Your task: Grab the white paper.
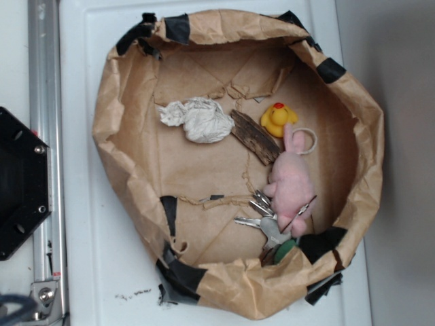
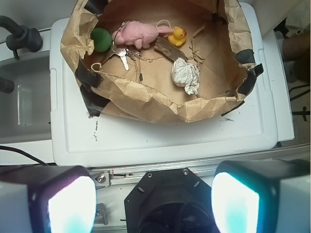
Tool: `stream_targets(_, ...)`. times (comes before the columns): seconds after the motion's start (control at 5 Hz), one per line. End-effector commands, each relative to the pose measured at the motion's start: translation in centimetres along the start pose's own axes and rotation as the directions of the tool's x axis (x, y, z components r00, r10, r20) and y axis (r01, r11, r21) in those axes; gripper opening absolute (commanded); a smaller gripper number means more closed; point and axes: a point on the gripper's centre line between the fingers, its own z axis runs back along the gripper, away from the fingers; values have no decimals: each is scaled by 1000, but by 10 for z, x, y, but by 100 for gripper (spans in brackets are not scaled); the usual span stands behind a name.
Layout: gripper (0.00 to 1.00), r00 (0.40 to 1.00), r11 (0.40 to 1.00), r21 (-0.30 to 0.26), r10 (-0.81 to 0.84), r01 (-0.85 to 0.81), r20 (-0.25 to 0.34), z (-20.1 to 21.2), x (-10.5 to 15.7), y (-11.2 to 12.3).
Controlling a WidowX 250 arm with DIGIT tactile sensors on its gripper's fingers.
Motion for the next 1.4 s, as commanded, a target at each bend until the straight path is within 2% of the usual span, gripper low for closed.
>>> stream_targets(0.0, 100, 1000, 1000, 0, 0, 0, 0, 0, 0, 0)
stream_targets(0.2, 100, 996, 997, 8, -83, 82, 16, -33, 48, 25)
stream_targets(0.4, 100, 979, 979, 48, -201, 200, 34, -60, 97, 28)
stream_targets(0.6, 100, 961, 959, 68, -276, 275, 8, -98, 113, 36)
stream_targets(0.8, 100, 916, 914, 58, -399, 402, -51, -150, 111, 29)
stream_targets(1.0, 100, 875, 877, 48, -471, 478, -112, -192, 97, 22)
stream_targets(1.2, 100, 867, 871, 50, -478, 488, -140, -208, 96, 48)
